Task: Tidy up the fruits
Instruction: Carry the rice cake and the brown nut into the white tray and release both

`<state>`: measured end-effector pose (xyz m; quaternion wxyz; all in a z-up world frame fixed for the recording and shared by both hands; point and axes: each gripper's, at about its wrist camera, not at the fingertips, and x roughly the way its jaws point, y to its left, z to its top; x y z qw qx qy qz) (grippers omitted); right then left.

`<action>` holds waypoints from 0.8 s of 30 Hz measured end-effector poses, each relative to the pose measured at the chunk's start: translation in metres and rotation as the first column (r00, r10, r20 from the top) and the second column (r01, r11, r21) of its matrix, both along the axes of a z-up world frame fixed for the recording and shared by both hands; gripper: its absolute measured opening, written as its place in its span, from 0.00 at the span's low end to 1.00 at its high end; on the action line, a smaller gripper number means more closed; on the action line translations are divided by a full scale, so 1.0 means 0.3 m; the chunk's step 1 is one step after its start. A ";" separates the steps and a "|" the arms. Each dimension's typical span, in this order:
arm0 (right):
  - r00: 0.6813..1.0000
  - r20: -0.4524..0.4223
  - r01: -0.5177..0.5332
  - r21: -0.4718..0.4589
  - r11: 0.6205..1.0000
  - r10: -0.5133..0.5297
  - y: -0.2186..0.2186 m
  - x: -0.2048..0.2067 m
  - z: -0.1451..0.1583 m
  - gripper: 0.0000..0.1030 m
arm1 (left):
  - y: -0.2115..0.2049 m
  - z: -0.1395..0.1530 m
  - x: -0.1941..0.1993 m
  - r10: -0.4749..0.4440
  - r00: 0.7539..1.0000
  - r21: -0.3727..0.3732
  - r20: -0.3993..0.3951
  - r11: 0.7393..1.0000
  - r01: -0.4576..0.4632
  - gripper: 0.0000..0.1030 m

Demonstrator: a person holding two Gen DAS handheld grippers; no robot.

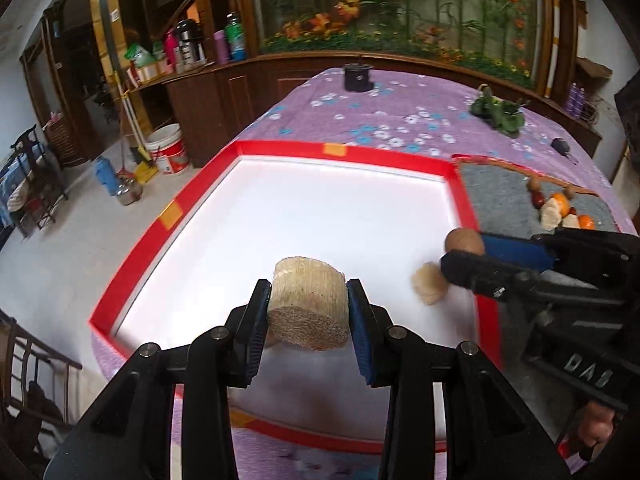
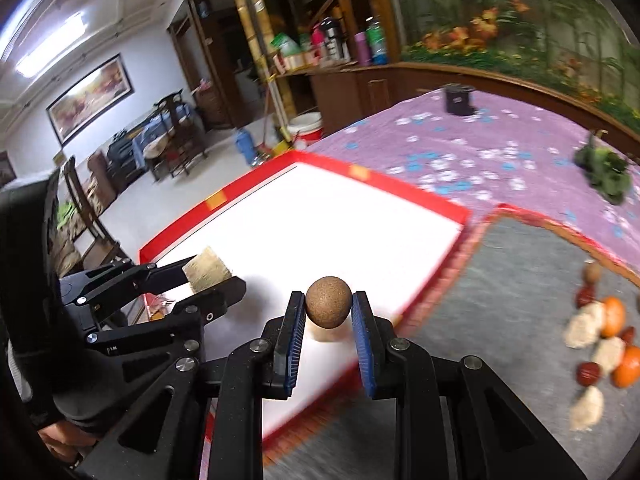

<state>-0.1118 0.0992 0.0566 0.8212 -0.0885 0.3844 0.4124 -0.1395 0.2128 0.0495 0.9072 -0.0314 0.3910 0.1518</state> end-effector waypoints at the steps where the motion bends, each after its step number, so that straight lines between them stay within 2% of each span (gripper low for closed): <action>1: 1.000 -0.006 -0.005 -0.006 1.000 0.005 0.018 -0.002 -0.010 0.23 | 0.009 -0.003 -0.005 0.003 1.000 -0.003 0.002 1.000 -0.003 0.34; 8: 0.998 -0.058 -0.024 -0.033 0.999 0.022 0.062 0.010 -0.049 0.24 | 0.002 -0.007 -0.013 0.019 1.000 0.030 -0.005 0.999 -0.019 0.35; 10: 0.998 -0.061 -0.025 -0.016 1.000 0.024 0.050 0.013 -0.037 0.28 | -0.005 0.001 -0.017 0.022 1.000 0.035 -0.003 0.999 -0.022 0.36; 13: 0.999 -0.034 -0.002 0.016 1.000 0.002 0.002 0.014 -0.003 0.40 | -0.030 0.034 -0.032 0.040 0.999 0.080 0.028 0.996 -0.042 0.49; 18: 0.997 -0.007 0.078 0.092 0.993 -0.078 -0.158 0.048 0.059 0.41 | -0.105 0.106 -0.045 -0.010 0.996 0.125 0.092 0.992 -0.002 0.61; 24: 0.965 -0.010 0.260 0.132 0.957 -0.261 -0.456 0.145 0.079 0.44 | -0.289 0.119 -0.006 -0.167 0.983 0.125 0.077 0.980 0.156 0.61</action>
